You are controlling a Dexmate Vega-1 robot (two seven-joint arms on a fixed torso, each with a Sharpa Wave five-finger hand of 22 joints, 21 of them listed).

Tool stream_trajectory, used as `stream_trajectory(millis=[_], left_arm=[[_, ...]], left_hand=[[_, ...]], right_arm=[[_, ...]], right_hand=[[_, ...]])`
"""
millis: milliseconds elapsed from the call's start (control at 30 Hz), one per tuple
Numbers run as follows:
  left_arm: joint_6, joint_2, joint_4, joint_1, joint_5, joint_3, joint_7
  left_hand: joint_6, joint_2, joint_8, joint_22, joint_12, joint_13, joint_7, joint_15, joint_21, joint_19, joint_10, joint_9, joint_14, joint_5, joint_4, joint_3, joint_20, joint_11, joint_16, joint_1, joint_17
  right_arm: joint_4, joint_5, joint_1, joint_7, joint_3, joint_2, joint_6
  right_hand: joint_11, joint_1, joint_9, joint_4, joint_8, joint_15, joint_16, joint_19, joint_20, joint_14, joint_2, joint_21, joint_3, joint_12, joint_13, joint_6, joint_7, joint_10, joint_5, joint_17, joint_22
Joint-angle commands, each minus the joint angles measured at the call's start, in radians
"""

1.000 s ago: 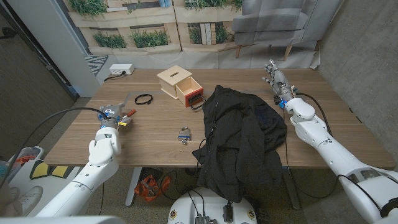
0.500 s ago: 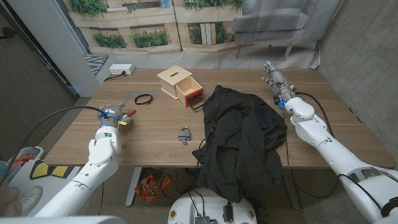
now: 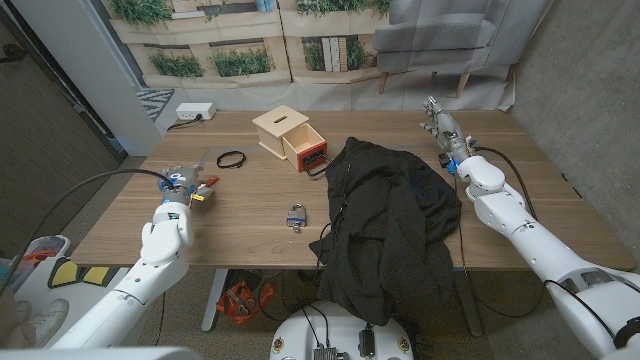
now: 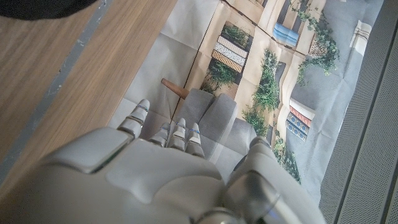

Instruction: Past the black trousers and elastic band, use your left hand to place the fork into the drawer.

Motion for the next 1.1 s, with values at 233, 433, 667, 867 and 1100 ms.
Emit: stream_trajectory(millis=[233,433,667,867,1100], left_arm=[[-0.018,0.016,-0.007,0.0,0.019,0.003,-0.006],[-0.013,0.025,-0.015,0.001,0.037,0.008,-0.023],[-0.014,0.032,-0.019,-0.003,0.058,0.018,-0.043],[-0.015,0.037,-0.022,-0.006,0.076,0.026,-0.059],[-0.027,0.048,-0.024,-0.013,0.093,0.033,-0.073]], left_hand=[[0.006,0.001,-0.003,0.003,-0.007,0.004,-0.006,-0.04,0.003,0.003,0.011,0.002,0.011,0.004,-0.005,0.001,0.007,-0.004,0.0,0.016,-0.001],[0.009,0.001,-0.004,0.003,-0.008,0.005,-0.006,-0.042,0.003,0.003,0.012,0.002,0.011,0.004,-0.005,0.0,0.007,-0.006,0.0,0.019,-0.001],[0.011,0.002,-0.004,0.003,-0.009,0.006,-0.007,-0.043,0.002,0.003,0.015,0.002,0.011,0.004,-0.004,-0.001,0.007,-0.006,-0.001,0.023,-0.001],[0.014,0.003,-0.004,0.003,-0.01,0.007,-0.006,-0.043,0.002,0.003,0.016,0.003,0.011,0.004,-0.004,-0.001,0.007,-0.005,-0.001,0.026,0.0],[0.016,0.004,-0.004,0.003,-0.012,0.007,-0.01,-0.043,0.003,0.005,0.015,0.003,0.012,0.004,-0.004,-0.002,0.007,-0.006,-0.002,0.031,-0.001]], right_arm=[[0.044,0.03,0.009,0.017,0.025,0.004,0.038],[0.065,0.064,0.017,0.064,0.041,0.013,0.047],[0.121,0.114,0.031,0.154,0.071,0.029,0.088],[0.123,0.121,0.028,0.171,0.09,0.027,0.076],[0.13,0.125,0.031,0.186,0.106,0.025,0.071]], right_hand=[[0.004,-0.016,0.005,0.004,-0.003,-0.021,0.005,0.011,-0.002,0.004,-0.007,0.006,-0.013,-0.002,0.001,0.003,-0.005,0.005,0.001,0.003,0.003],[0.004,-0.022,0.005,0.005,-0.005,-0.021,0.005,0.012,0.0,0.005,-0.015,0.006,-0.019,-0.002,0.001,0.0,-0.003,0.004,0.001,0.003,0.003],[0.001,-0.041,0.005,0.011,-0.004,-0.031,0.011,0.027,0.002,0.023,-0.027,0.01,-0.032,0.0,0.001,0.005,-0.005,0.014,0.001,0.004,0.003],[-0.004,-0.051,0.005,0.013,-0.001,-0.043,0.018,0.047,-0.001,0.046,-0.035,0.015,-0.039,0.005,0.001,0.018,-0.008,0.03,0.003,0.003,0.003],[-0.004,-0.051,0.005,0.013,-0.001,-0.043,0.017,0.058,-0.001,0.051,-0.035,0.017,-0.04,0.006,0.001,0.022,-0.008,0.036,0.004,0.001,0.003]])
